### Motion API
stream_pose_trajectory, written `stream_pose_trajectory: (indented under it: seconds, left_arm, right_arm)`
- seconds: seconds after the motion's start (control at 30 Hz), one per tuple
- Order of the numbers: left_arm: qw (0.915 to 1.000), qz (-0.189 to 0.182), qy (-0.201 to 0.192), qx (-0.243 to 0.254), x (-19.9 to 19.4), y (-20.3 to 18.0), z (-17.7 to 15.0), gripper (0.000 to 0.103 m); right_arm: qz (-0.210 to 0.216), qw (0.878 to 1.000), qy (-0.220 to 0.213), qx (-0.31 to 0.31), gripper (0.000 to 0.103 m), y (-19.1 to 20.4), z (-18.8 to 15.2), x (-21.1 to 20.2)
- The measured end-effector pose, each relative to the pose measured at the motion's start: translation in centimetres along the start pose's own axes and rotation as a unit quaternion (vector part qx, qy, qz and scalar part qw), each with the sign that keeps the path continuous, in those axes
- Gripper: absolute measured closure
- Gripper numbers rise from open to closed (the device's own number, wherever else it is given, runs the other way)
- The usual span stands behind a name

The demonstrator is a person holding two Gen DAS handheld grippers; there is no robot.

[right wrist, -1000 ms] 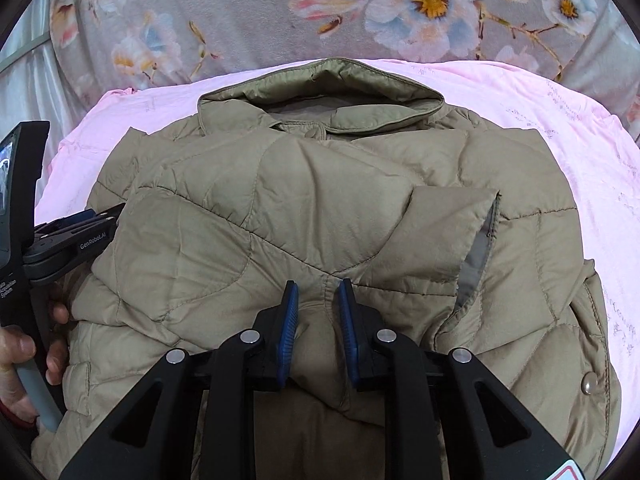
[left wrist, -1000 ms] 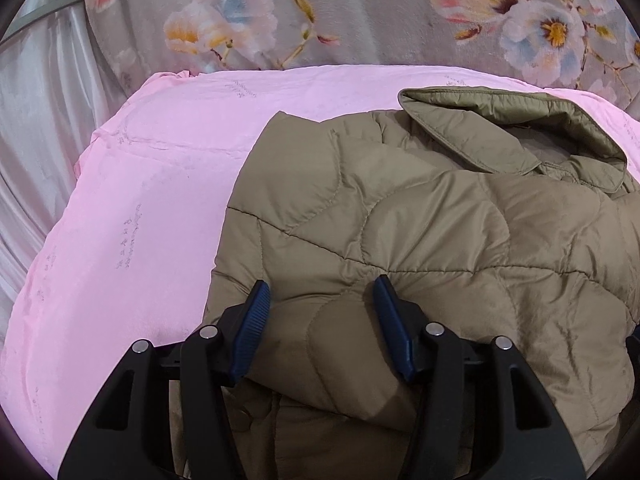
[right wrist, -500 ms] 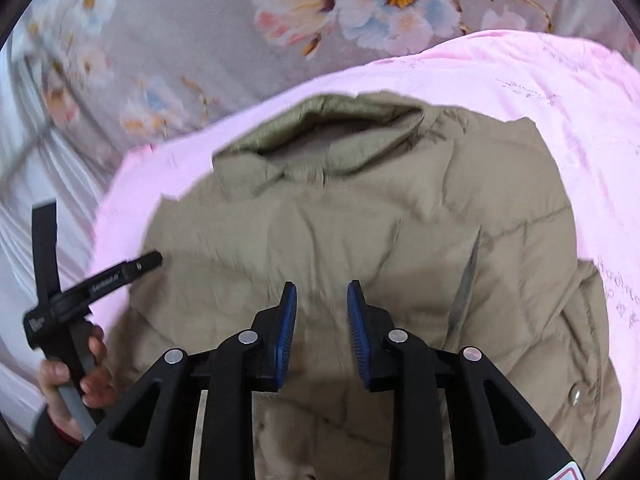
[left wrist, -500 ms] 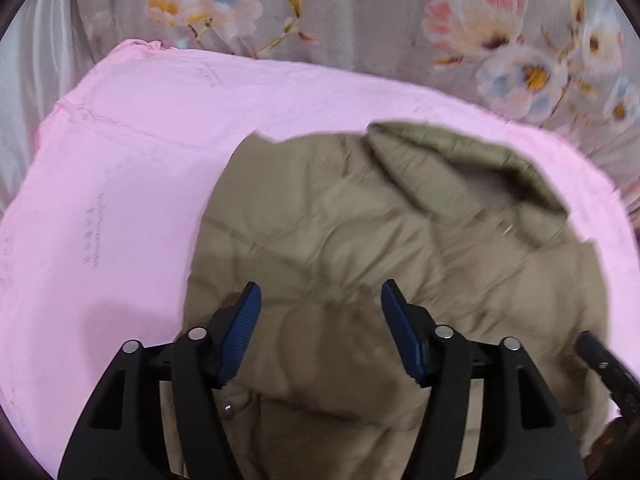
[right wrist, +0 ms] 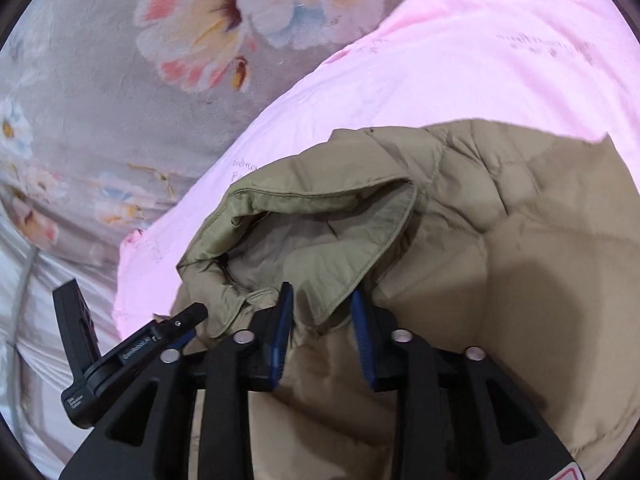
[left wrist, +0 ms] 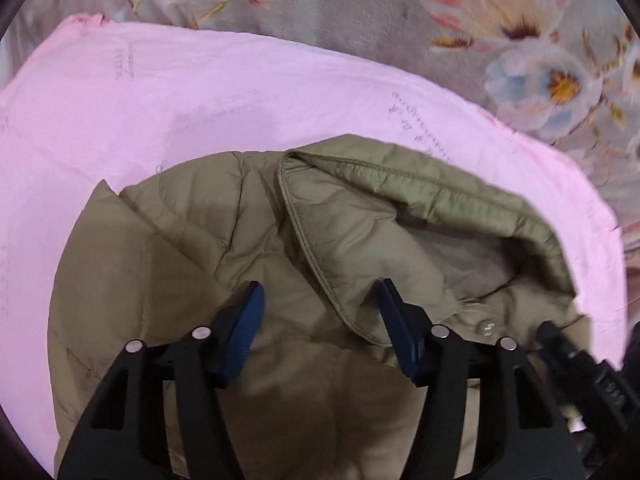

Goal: Fold large clothes

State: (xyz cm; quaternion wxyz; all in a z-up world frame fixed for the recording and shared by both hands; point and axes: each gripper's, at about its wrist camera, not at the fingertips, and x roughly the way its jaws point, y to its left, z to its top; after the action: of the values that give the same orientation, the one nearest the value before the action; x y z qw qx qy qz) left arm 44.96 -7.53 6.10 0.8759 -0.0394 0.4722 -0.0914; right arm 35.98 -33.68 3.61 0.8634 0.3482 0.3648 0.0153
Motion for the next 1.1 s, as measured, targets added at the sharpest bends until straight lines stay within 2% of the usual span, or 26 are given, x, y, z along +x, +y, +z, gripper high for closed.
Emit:
stream_pose_trajectory:
  seconds: [0.13,0.2,0.33,0.4,0.43,0.47,0.5,0.57,0.63,0.73,0.83,0.9,0.93,0.97,1.0,1.07,1.1]
  left_arm:
    - [0.9974,0.043,-0.017,0.055,0.6,-1.0,-1.4,0.048]
    - [0.9960,0.055,-0.024,0.066,0.7,-1.3,-1.7,0.048]
    - [0.9925,0.081,-0.032,0.085,1.0,-2.0,-1.8,0.047]
    - [0.9922,0.082,-0.034,0.088,0.4,-1.9,-1.8,0.047]
    - [0.9935,0.071,-0.033,0.084,0.0,-1.6,-1.6,0.048]
    - [0.9958,0.046,-0.032,0.073,-0.7,-0.9,-1.4,0.048]
    - [0.9981,0.013,-0.032,0.051,-1.7,0.2,-1.0,0.045]
    - [0.9988,-0.033,-0.035,0.002,-3.3,2.3,0.4,0.036]
    - [0.9963,-0.067,-0.034,-0.041,-4.0,3.8,2.2,0.033]
    - [0.9910,-0.091,-0.026,-0.095,-4.0,5.2,5.4,0.029]
    - [0.9841,-0.107,0.008,-0.142,-2.1,5.8,8.1,0.028]
    - [0.9791,-0.115,0.035,-0.163,-0.6,5.5,8.9,0.028]
    - [0.9787,-0.109,0.043,-0.169,0.1,5.4,9.1,0.029]
    - [0.9797,-0.100,0.050,-0.167,0.8,5.1,9.2,0.029]
    - [0.9844,-0.075,0.064,-0.146,1.7,4.3,9.1,0.036]
    - [0.9935,-0.020,0.079,-0.080,2.9,2.5,8.3,0.039]
    - [0.9958,-0.005,0.072,-0.056,3.0,2.1,7.8,0.040]
  right_arm:
    - [-0.063,0.996,0.004,-0.060,0.097,0.2,-0.8,0.8]
    - [-0.070,0.995,0.006,-0.064,0.098,-0.2,-1.1,1.6]
    - [-0.089,0.992,0.012,-0.083,0.098,0.0,-1.1,1.8]
    - [-0.095,0.992,0.020,-0.085,0.096,0.3,-1.0,1.4]
    - [-0.093,0.992,0.018,-0.079,0.088,0.5,-0.9,0.7]
    - [-0.082,0.994,0.012,-0.071,0.080,0.5,-0.8,-0.3]
    - [-0.060,0.996,0.001,-0.059,0.076,0.5,-0.6,-1.5]
    - [0.003,1.000,-0.019,-0.019,0.049,-0.1,0.3,-3.3]
    - [0.062,0.997,-0.023,0.040,0.042,-1.1,1.5,-3.7]
    - [0.111,0.986,-0.008,0.122,0.042,-2.7,3.2,-2.1]
    - [0.111,0.979,-0.006,0.171,0.042,-3.6,4.2,-0.3]
    - [0.122,0.971,0.000,0.203,0.048,-4.0,4.8,1.2]
    - [0.122,0.971,0.001,0.207,0.061,-4.0,5.1,1.7]
    - [0.114,0.973,0.004,0.200,0.068,-3.8,5.3,1.8]
    - [0.099,0.978,0.005,0.183,0.070,-3.5,5.5,1.9]
    - [0.051,0.991,0.010,0.124,0.085,-2.5,5.7,1.6]
    - [0.025,0.996,0.013,0.089,0.086,-2.1,5.7,1.4]
